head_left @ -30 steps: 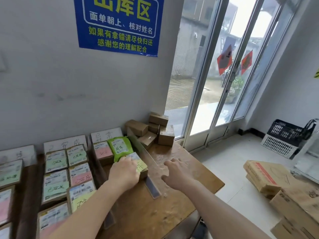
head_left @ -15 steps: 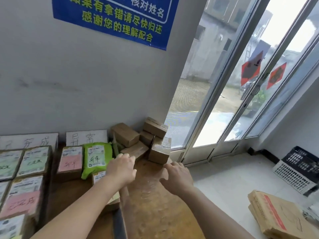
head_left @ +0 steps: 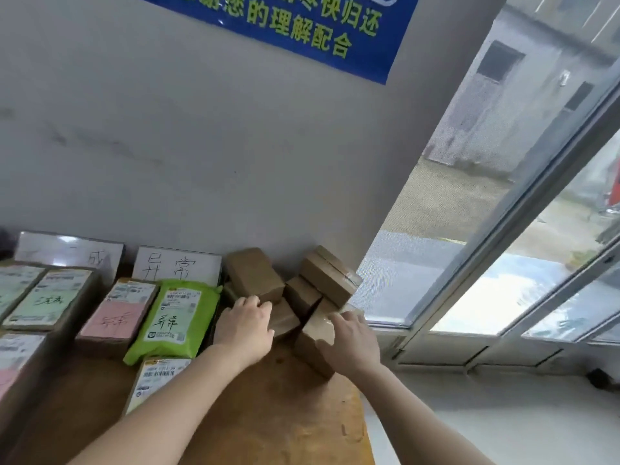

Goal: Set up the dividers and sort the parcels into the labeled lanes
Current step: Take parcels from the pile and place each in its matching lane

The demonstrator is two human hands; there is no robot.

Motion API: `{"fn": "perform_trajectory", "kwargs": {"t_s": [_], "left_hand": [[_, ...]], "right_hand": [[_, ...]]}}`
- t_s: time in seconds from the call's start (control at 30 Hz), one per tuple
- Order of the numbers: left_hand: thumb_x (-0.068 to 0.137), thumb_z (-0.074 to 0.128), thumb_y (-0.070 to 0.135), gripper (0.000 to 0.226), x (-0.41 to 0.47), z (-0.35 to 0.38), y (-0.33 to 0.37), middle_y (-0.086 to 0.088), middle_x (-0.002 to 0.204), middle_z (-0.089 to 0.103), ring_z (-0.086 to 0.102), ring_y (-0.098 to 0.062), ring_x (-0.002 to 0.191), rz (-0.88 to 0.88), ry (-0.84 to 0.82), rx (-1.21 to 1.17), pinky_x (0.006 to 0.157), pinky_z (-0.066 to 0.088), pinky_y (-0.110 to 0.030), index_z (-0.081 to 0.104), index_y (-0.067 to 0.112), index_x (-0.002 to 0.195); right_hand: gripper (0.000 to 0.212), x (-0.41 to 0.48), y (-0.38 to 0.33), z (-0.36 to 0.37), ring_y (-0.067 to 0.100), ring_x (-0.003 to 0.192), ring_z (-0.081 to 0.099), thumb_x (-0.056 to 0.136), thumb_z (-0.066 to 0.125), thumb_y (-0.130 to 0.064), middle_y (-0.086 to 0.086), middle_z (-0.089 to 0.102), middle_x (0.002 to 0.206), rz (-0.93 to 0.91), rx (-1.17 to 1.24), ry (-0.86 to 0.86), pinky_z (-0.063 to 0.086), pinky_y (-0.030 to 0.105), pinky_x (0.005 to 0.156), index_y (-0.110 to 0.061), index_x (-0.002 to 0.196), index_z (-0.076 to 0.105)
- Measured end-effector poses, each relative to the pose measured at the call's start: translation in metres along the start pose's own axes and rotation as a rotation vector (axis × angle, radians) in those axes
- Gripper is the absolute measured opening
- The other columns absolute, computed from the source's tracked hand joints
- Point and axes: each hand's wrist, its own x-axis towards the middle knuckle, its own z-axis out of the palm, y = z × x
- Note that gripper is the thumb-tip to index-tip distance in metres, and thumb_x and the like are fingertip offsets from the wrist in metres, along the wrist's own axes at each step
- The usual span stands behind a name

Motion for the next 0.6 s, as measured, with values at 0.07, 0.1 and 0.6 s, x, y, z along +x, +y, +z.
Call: {"fn": "perform_trajectory", "kwargs": {"t_s": [0.07,0.1,0.6], "left_hand": [[0.095,0.051,0.041,0.053,0.021,0.005,0.008,-0.006,0.145,0.042,0.039,-0.025,0.133,-0.067,0.019,-0.009,0.098,0.044,-0.038,0.042,0.020,0.142],[0.095,0.051,0.043,0.057,0.031,0.007,0.011,-0.007,0.148,0.038,0.037,-0.026,0.135,-0.102,0.024,-0.014,0.101,0.043,-0.038,0.037,0.021,0.147],[0.086,0.035,0.077,0.087,0.132,0.049,0.032,-0.015,0.162,0.012,0.009,-0.040,0.148,-0.560,0.048,-0.107,0.111,0.030,-0.057,0.026,0.020,0.151]], "right_hand": [[0.055,0.025,0.013,0.004,0.025,0.132,0.039,0.089,0.057,-0.048,0.003,0.047,0.137,-0.025,0.014,0.016,0.036,0.036,0.107,-0.022,0.137,0.046],[0.058,0.037,0.019,0.006,0.026,0.131,0.040,0.088,0.058,-0.049,0.003,0.046,0.138,-0.034,0.021,0.024,0.035,0.036,0.107,-0.022,0.138,0.045],[0.089,0.169,0.075,0.039,0.028,0.137,0.029,0.073,0.066,-0.065,0.009,0.032,0.144,0.005,0.164,0.111,0.036,0.037,0.106,-0.021,0.142,0.031]]}}
